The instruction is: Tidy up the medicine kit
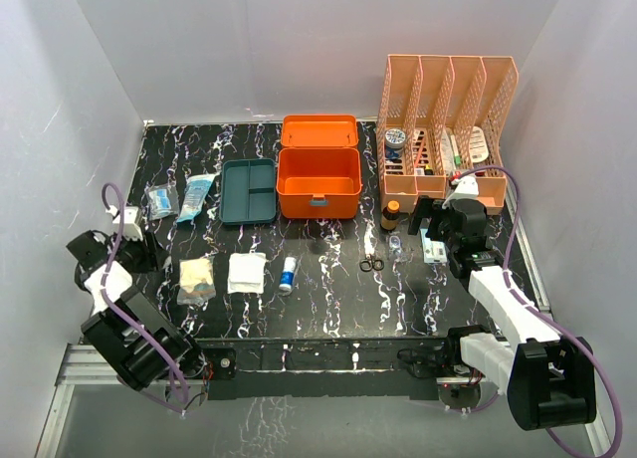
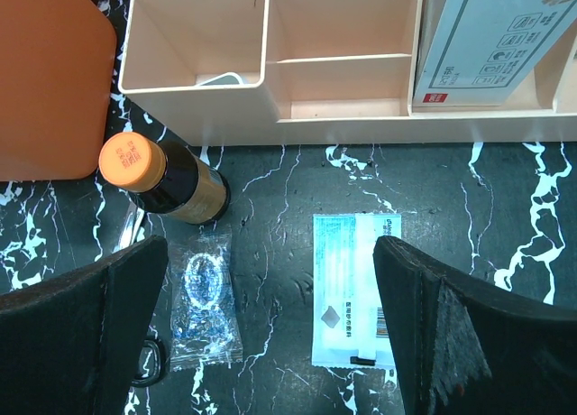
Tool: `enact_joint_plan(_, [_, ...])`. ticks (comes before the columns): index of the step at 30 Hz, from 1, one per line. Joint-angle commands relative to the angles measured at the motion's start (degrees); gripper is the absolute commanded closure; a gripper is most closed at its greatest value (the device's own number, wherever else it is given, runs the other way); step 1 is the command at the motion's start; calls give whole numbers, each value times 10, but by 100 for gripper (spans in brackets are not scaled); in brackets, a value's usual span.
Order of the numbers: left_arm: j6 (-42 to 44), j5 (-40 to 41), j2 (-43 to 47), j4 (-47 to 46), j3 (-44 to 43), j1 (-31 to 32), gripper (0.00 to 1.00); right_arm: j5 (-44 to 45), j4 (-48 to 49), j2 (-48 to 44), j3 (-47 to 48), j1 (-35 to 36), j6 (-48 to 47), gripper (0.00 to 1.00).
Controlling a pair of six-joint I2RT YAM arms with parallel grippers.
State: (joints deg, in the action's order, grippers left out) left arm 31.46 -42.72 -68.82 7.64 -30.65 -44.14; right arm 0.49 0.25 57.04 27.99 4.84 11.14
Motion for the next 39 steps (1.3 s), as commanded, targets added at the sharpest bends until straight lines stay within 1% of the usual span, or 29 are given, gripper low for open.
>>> enact_joint_plan(1, [58,-45,-4,131,-73,-4,99,7,39,-14,15,2,9,2])
enact_joint_plan(3, [82,-47,-12,182,-108,-3,100,5,39,-16,12,3,10,2])
enact_joint_plan(4, [102,-48,-17,224,-128,-3,100,4,39,-17,11,2,11,2])
enact_joint_plan(8, [149,-54,-38,353,-234,-3,100,6,22,-23,17,2,8,2])
enact_joint_plan(11, [165,-47,-69,440,-340,11,100,10,5,-30,25,3,3,2])
enact_joint_plan(13, [159,-35,-88,477,-396,31,100,13,0,-36,29,3,0,2])
enact_joint_plan(16, [111,-2,-106,475,-464,86,100,16,-13,-42,41,2,-4,2])
enact_joint_plan(19, [46,34,-129,441,-513,165,100,12,-23,-39,54,3,-7,2])
enact_joint_plan(21, [8,57,-153,422,-550,215,100,10,-24,-37,63,3,-7,2])
enact_joint_plan(25, [-48,86,-217,394,-625,295,100,9,-26,-31,73,2,-6,2])
enact_joint_plan(31, [-69,127,-330,376,-752,412,100,10,-40,-44,77,2,10,2])
enact_joint_plan(34, [-71,144,-391,375,-823,458,100,18,-44,-56,70,2,14,2])
enact_joint_plan(39, [-58,161,-518,418,-992,524,100,30,-50,-77,60,2,22,2])
